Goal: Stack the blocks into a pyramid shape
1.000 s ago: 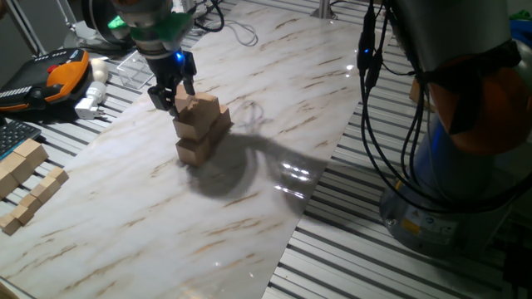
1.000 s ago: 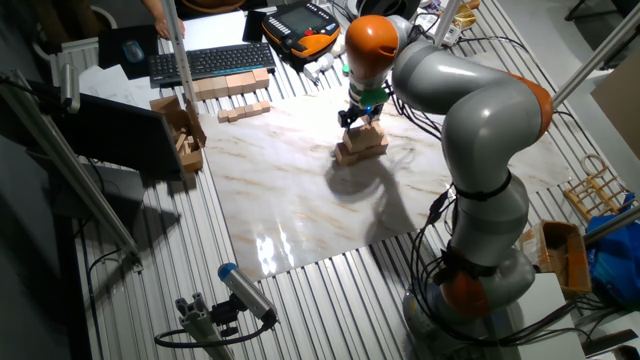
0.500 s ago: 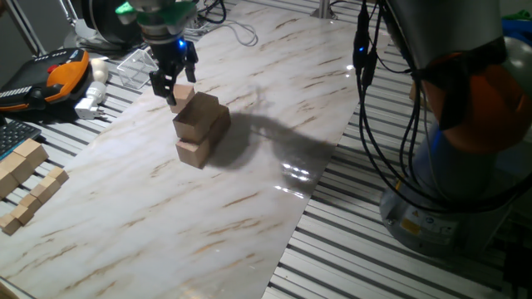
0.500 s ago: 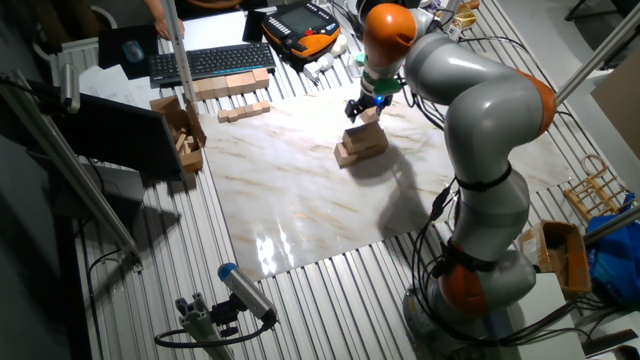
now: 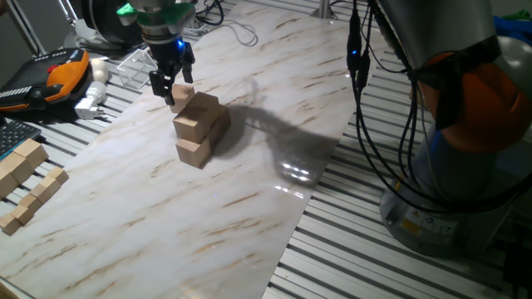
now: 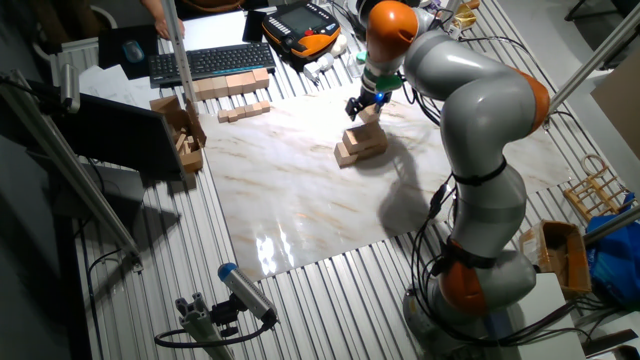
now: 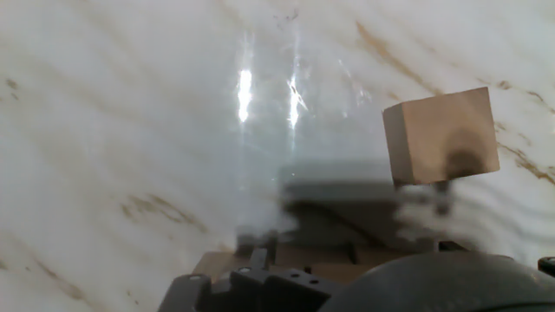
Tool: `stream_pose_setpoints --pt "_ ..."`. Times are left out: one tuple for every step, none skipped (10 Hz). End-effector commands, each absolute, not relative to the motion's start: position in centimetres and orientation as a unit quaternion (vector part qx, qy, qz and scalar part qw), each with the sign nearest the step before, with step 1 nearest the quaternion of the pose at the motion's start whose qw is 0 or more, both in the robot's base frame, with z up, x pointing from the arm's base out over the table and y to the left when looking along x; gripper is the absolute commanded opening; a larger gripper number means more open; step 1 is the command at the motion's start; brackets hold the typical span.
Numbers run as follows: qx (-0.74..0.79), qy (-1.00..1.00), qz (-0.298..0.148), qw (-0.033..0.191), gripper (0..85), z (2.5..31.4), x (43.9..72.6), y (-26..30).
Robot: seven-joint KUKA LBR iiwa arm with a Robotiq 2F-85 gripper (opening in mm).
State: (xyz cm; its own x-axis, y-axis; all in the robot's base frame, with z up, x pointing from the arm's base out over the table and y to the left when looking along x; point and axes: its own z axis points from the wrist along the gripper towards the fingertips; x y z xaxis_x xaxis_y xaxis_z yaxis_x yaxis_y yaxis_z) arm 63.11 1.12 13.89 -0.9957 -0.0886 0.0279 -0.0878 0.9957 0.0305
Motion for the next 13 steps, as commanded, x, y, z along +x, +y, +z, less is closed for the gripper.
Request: stream_pose_setpoints --pt "0.047 -0.999 -0.018 0.014 85.0 13.9 63.1 1.1" --pt "0.05 -0.999 -0.015 0.013 85.0 13.9 63.1 1.1" --pt "0.051 -0.998 -0.018 0.014 85.0 13.9 63.1 1.1" --pt "0.046 -0.998 -0.031 0.024 68.0 13.9 63.1 1.1" --pt "0.037 -0.998 -0.043 0.032 68.0 13.9 63.1 1.1" --pt "0.024 -0.998 -0.047 0.036 68.0 13.9 63.1 1.1" --pt "0.005 -0.998 -0.044 0.04 68.0 13.9 63.1 1.1" --pt "-0.004 -0.998 -0.043 0.04 68.0 13.9 63.1 1.1" --pt "-0.002 -0.998 -0.045 0.042 68.0 13.9 63.1 1.1" --pt "0.011 -0.999 -0.033 0.029 68.0 13.9 63.1 1.1" --pt "0.023 -0.999 -0.03 0.025 85.0 13.9 63.1 1.1" --pt "0.033 -0.998 -0.038 0.025 85.0 13.8 63.7 0.5" --pt "0.044 -0.998 -0.039 0.023 85.0 13.6 65.0 -0.9"
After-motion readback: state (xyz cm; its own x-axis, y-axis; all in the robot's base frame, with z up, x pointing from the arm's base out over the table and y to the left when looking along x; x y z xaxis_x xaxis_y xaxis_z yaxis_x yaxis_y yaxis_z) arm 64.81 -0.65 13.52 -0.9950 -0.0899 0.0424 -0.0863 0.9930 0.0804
